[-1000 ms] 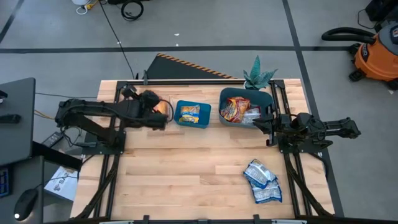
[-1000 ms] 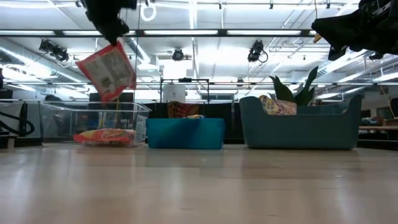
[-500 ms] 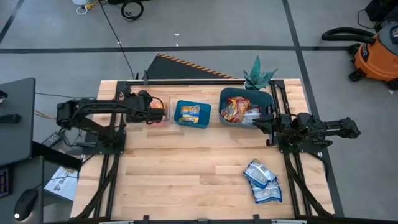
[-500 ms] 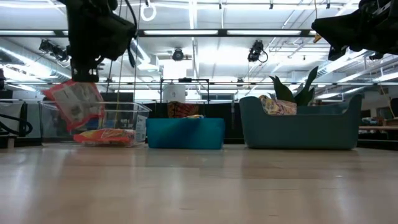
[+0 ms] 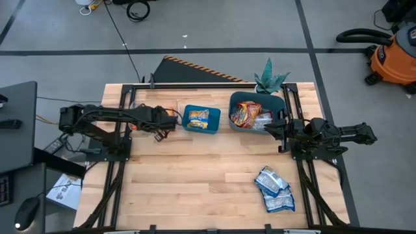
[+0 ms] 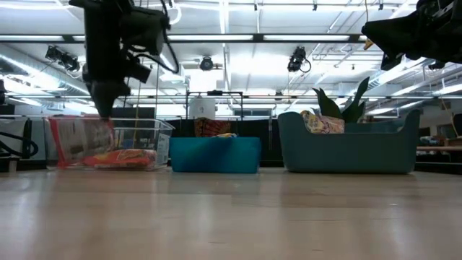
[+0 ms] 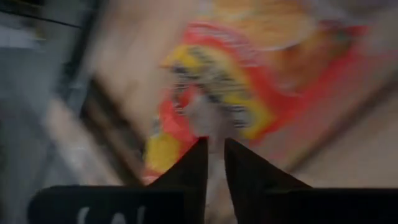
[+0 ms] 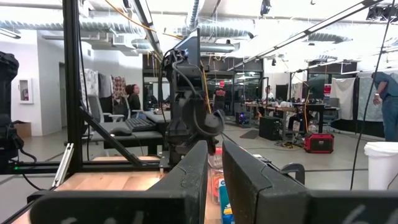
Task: Sort Maruchan noodles
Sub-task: Put the orange noodle pack into the transparent bin, then put the blue noodle pack into the blue bin
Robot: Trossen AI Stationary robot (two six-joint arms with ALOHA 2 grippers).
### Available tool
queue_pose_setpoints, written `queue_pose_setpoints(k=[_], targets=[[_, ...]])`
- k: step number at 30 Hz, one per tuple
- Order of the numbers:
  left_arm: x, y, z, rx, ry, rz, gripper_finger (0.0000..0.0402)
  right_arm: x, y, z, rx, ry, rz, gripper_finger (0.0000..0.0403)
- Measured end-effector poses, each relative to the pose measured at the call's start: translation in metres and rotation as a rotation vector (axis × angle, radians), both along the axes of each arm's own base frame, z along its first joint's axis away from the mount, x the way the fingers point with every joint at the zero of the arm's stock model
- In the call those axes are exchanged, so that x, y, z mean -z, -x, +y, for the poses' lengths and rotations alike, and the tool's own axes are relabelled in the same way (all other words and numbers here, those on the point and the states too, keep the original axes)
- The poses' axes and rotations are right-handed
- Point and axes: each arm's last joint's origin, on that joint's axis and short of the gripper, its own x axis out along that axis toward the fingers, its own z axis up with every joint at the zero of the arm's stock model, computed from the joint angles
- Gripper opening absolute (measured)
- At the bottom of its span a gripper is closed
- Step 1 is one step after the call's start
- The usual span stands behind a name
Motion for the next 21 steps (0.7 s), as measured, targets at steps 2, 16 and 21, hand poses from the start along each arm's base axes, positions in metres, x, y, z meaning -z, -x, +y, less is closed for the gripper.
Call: queue_pose_setpoints(k=[2, 16, 21], targets=[[-0.002, -0.006, -0.003, 0.012, 0.088, -0.061, 0.0075, 0.0, 0.0, 0.0, 0.0, 0.0, 0.0, 0.0055], [-0.034, -0.071, -0.016, 0.318, 0.164, -0.668, 0.0093, 0.0, 0.0, 0.0, 0.0, 0.0, 0.0, 0.0055], [-0.04, -0.086, -0.027, 0.465, 0.116, -0.765, 0.0093, 0.0, 0.0, 0.0, 0.0, 0.0, 0.0, 0.0055]])
